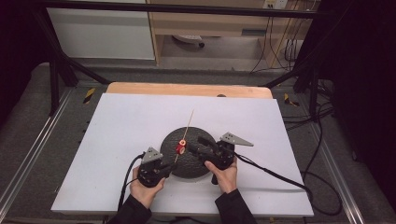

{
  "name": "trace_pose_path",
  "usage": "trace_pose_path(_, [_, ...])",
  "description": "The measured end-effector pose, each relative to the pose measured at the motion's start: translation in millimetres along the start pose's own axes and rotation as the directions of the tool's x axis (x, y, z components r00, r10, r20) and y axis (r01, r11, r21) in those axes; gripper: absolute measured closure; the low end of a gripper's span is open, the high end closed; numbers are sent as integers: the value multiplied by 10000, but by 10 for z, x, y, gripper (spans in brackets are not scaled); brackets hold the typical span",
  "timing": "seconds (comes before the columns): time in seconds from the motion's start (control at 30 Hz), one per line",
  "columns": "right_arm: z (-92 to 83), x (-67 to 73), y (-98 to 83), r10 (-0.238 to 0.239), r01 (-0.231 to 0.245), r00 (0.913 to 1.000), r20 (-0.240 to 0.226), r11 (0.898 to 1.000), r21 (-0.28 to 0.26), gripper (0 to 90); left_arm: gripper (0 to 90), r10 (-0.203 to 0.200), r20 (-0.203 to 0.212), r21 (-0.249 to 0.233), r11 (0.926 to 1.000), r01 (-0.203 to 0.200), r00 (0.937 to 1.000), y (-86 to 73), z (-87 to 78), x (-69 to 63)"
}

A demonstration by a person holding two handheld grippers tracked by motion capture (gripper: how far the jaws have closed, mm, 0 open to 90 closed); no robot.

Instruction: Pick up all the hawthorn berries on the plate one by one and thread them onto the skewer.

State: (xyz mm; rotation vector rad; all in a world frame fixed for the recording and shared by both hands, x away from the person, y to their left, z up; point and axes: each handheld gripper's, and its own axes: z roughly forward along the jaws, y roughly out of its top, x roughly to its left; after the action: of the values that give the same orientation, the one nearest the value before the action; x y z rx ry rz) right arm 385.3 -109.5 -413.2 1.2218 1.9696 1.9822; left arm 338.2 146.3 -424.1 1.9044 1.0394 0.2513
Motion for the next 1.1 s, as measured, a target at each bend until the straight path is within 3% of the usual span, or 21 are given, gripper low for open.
trace_pose_path(0.13, [-34, -55, 65, -651, 587, 9965, 525, 9917, 1143, 217, 887, 267, -147, 272, 9993, -263, 9995, -62, -121, 118])
trace_pose_path(0.2, [-39, -87, 83, -1051, 907, 9918, 725, 9797, 1788, 189, 887, 455, -226, 481, 9979, -444, 9987, -102, -174, 165])
trace_pose_path(0.27, [-29, -110, 99, -1437, 1172, 9856, 891, 9605, 2522, 178, 887, 592, -219, 663, 9961, -576, 9980, -145, -229, 224])
trace_pose_path(0.37, [25, -132, 130, -1909, 1425, 9769, 963, 9170, 3726, 164, 887, 870, -266, 828, 9930, -845, 9959, -195, -294, 285])
trace_pose_path(0.4, [59, -135, 145, -2198, 1615, 9710, 938, 8928, 4204, 165, 886, 938, -318, 894, 9919, -906, 9951, -206, -309, 300])
trace_pose_path(0.57, [198, -158, 240, -2725, 1890, 9593, 742, 8145, 5485, 216, 886, 1200, -396, 1147, 9868, -1147, 9920, -257, -393, 368])
trace_pose_path(0.73, [360, -192, 341, -3410, 2224, 9387, 511, 7120, 6660, 320, 887, 1378, -377, 1394, 9815, -1314, 9897, -271, -420, 386])
trace_pose_path(0.77, [400, -200, 353, -3517, 2219, 9350, 459, 6809, 6979, 337, 887, 1378, -346, 1411, 9812, -1317, 9899, -270, -422, 389])
trace_pose_path(0.9, [530, -235, 355, -3634, 2208, 9313, 230, 6137, 7580, 393, 887, 1402, -260, 1580, 9782, -1344, 9898, -277, -419, 400])
trace_pose_path(0.97, [603, -239, 344, -3588, 2193, 9334, 91, 5903, 7768, 434, 886, 1415, -231, 1606, 9776, -1361, 9897, -279, -418, 404])
trace_pose_path(1.0, [625, -244, 347, -3661, 2256, 9306, 44, 5827, 7807, 448, 887, 1407, -216, 1630, 9773, -1354, 9898, -279, -416, 406])
trace_pose_path(1.1, [705, -267, 354, -3568, 2161, 9342, -12, 5630, 7977, 473, 887, 1443, -185, 1665, 9762, -1392, 9894, -280, -414, 408])
